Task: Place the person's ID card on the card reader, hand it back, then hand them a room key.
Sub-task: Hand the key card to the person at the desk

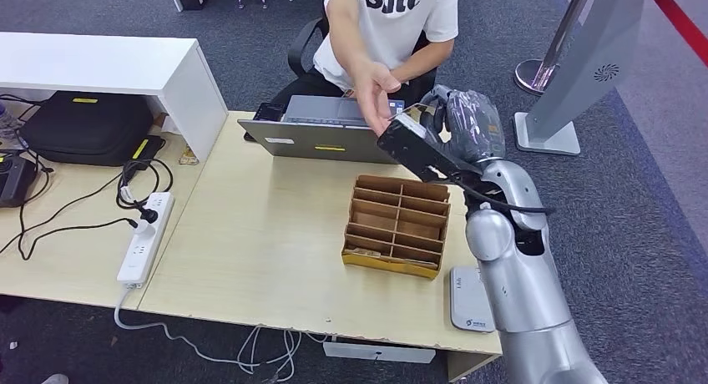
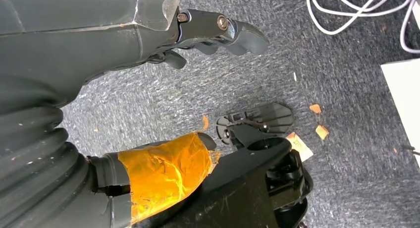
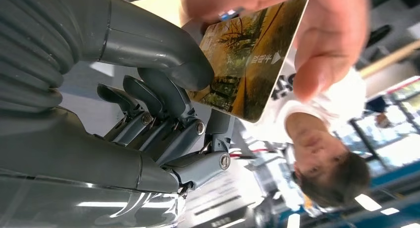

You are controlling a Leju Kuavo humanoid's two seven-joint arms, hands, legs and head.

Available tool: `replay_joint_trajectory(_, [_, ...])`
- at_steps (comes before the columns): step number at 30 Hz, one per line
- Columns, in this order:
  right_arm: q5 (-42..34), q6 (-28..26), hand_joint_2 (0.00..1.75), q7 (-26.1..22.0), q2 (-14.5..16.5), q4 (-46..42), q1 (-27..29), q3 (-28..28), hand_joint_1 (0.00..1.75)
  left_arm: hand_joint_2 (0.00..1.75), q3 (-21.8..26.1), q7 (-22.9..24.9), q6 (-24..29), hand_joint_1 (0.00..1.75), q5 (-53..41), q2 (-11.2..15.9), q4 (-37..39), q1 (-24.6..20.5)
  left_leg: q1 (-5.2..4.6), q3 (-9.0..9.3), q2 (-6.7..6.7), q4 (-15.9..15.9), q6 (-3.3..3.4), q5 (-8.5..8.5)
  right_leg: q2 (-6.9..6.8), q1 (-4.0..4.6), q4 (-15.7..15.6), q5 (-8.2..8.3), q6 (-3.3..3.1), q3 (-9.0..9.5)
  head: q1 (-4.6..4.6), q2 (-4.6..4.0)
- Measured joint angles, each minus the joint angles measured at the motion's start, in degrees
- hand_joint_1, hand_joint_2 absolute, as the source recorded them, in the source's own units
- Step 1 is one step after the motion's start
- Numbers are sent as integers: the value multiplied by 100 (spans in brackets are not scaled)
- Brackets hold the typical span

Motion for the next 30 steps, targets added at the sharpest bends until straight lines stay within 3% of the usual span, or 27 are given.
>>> replay_joint_trajectory(1, [38, -28, 175, 49, 28, 197, -118, -60, 175, 175, -22, 15, -14, 0, -27, -2, 0, -12, 0, -1, 0, 0, 0, 0, 0, 0, 0, 0, 0, -1, 2, 0])
replay_joint_trajectory(2, [61, -64, 175, 64, 61, 393, -226, -128, 143, 175, -43, 29, -28, 0, -49, -3, 0, -22, 0, -2, -1, 0, 0, 0, -1, 0, 0, 0, 0, -2, 2, 0])
replay_joint_trajectory(5, [20, -237, 175, -60, 180, 875, -408, -328, 12, 175, -109, 79, -44, 0, -94, -8, 0, -39, 0, -2, 1, 0, 0, 0, 1, 0, 0, 0, 0, -2, 2, 0])
replay_joint_trajectory(6, [-42, -280, 175, -104, 220, 992, -429, -371, 0, 175, -127, 91, -44, 0, -103, -8, 0, -43, 0, -2, 1, 0, 0, 0, 1, 0, 0, 0, 0, -3, 2, 0])
replay_joint_trajectory(12, [-510, -305, 175, -228, 370, 1351, -446, -416, 0, 175, -171, 95, -28, 0, -107, -11, 0, -49, 1, -4, 1, 0, 0, 0, 1, 0, 0, -1, 0, -8, 0, 0])
replay_joint_trajectory(17, [-1532, -306, 175, -480, 444, 1259, -316, -358, 0, 175, -171, 93, 11, 0, -12, -11, 0, -46, 1, -5, 1, -1, 0, 0, 1, 1, 0, -1, 0, -8, 1, 0])
replay_joint_trajectory(20, [-1787, -235, 175, -684, 486, 777, 40, -210, 0, 175, -168, 70, 49, 0, 102, -5, 0, -28, 1, -7, 0, -1, -1, -2, 0, 1, -1, -3, 1, -9, 1, 0])
replay_joint_trajectory(26, [-1581, -195, 175, -1023, 460, -775, 1249, 193, 0, 175, -86, -99, 112, 0, 334, 11, 0, 77, 0, -11, 1, -1, 5, -13, 1, 1, -3, -10, 3, -13, 1, 0])
replay_joint_trajectory(30, [-1588, -193, 175, -1071, 401, -1289, 1611, 323, 0, 175, -38, -108, 123, 0, 356, 13, 0, 103, 0, -13, 2, -1, 6, -13, 1, 0, -3, -10, 4, -14, 1, 0])
